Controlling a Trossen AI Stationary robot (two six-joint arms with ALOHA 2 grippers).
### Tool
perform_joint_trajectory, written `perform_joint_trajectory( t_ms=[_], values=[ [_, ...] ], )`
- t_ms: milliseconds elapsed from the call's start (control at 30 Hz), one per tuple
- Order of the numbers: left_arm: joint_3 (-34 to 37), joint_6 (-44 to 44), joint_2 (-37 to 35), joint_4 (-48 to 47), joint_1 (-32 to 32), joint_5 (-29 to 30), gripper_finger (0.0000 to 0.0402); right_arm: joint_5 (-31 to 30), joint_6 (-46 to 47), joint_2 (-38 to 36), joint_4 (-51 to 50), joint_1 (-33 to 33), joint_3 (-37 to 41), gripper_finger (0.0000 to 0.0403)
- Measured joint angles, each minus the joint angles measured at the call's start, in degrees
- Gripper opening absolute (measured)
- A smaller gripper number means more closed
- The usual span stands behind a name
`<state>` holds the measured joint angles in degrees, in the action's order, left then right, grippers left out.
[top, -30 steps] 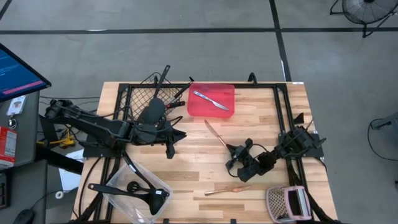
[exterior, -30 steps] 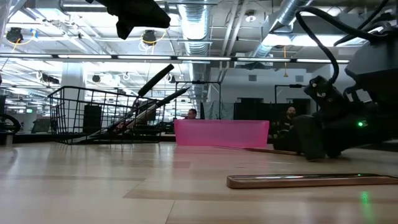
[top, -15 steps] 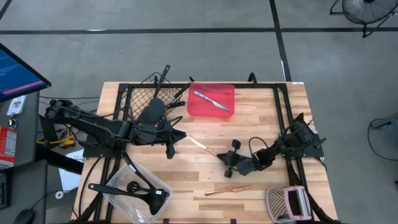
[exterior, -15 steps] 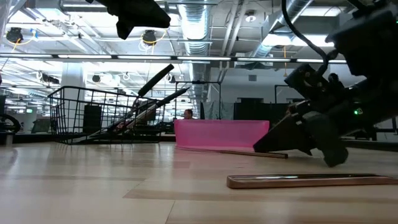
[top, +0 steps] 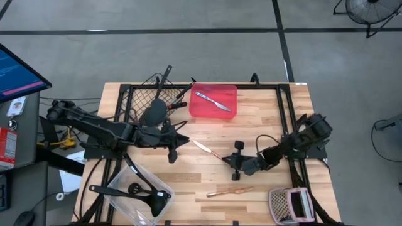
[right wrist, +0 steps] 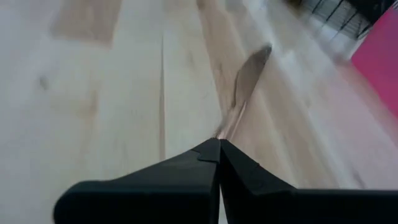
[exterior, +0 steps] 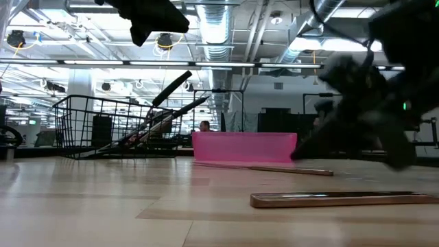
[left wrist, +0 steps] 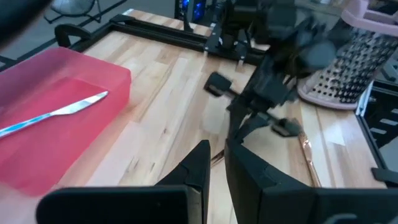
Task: Pick & Place Kitchen Items
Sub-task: Put the gold table knife into the red bin
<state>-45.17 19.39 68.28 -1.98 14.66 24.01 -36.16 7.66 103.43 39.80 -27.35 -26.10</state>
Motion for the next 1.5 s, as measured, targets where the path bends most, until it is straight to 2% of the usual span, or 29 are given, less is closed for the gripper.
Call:
perform_joint_trajectory(
  t_ms=[167,267,433,533,600,833,1000,1133,1367,1500],
  values=[
    [0.0,0.41,1.89,1.05,0.0,0.1,0.0034,-0.57,2.16,-7.37,-7.24,-1.8,-0.14,0.0],
    [0.0,0.58,2.79,1.44,0.0,0.06,0.0034,-0.34,11.68,-12.57,-17.9,-1.84,-0.92,0.0],
    [-0.01,0.53,3.84,1.37,-0.23,0.13,0.002,8.23,21.92,-16.74,-39.04,0.15,-7.71,0.0],
    [-0.02,0.55,4.44,2.04,-0.64,0.16,0.0006,13.73,24.27,-16.22,-50.25,1.58,-13.21,0.0],
    [-0.02,0.55,4.54,1.81,-0.87,0.12,0.0004,15.91,25.18,-13.9,-54.33,2.59,-16.5,0.0],
    [-0.04,0.37,4.08,2.13,-0.86,0.13,0.0003,19.91,24.89,-4.64,-55.81,2.57,-20.97,0.0],
    [-0.04,0.36,4.1,1.86,-0.87,0.15,0.0009,20.14,25.91,-1.83,-55.33,2.32,-21.37,0.0],
    [-0.04,0.45,4.1,1.82,-0.87,0.65,0.0019,19.84,25.85,-1.95,-55.68,1.91,-21.33,0.0],
    [-0.04,0.95,4.1,1.84,-0.87,2.3,0.0048,18.59,25.53,-10.65,-60.87,1.2,-21.06,0.0],
    [-0.04,0.99,4.1,1.9,-0.87,2.54,0.0064,17.01,24.92,-11.53,-65.09,2.81,-20.57,0.0]
  ],
)
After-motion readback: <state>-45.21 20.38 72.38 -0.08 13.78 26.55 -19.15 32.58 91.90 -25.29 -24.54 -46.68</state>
